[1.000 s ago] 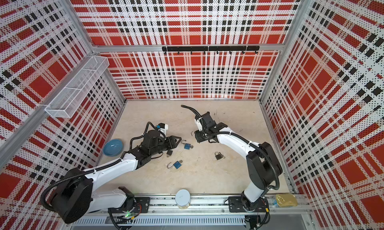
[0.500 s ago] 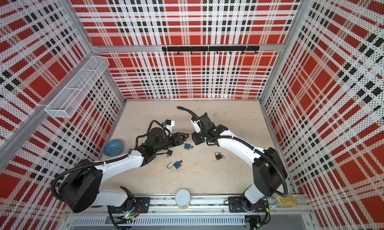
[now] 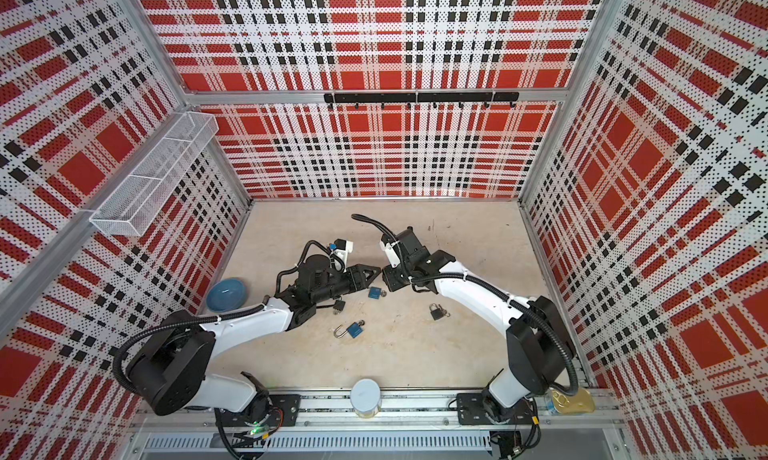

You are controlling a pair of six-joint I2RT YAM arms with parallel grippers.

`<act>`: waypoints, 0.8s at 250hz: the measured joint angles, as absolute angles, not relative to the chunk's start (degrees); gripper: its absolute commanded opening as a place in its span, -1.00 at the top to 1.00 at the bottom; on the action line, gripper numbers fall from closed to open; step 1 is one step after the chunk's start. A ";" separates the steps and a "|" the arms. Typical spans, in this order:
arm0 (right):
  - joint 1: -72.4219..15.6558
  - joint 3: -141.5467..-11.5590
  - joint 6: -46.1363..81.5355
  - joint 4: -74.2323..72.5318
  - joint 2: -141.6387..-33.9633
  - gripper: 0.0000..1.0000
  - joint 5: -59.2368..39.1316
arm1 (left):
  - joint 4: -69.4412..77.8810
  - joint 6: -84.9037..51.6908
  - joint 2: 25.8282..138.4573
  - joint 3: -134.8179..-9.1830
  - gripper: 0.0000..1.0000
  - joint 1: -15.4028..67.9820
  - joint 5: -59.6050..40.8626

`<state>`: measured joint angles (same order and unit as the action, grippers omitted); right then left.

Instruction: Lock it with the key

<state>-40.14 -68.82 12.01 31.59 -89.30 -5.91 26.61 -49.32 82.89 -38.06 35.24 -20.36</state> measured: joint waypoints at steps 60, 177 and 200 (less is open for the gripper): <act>-40.75 -68.82 12.01 31.70 -89.17 0.75 -5.91 | 27.86 -50.02 83.64 -38.06 0.33 35.20 -20.43; -40.80 -68.82 12.34 32.16 -88.64 0.76 -5.28 | 29.26 -51.05 84.73 -38.13 1.00 35.03 -20.71; -40.77 -68.82 12.62 32.56 -87.83 0.73 -5.10 | 29.91 -51.13 84.73 -38.22 1.00 35.03 -21.06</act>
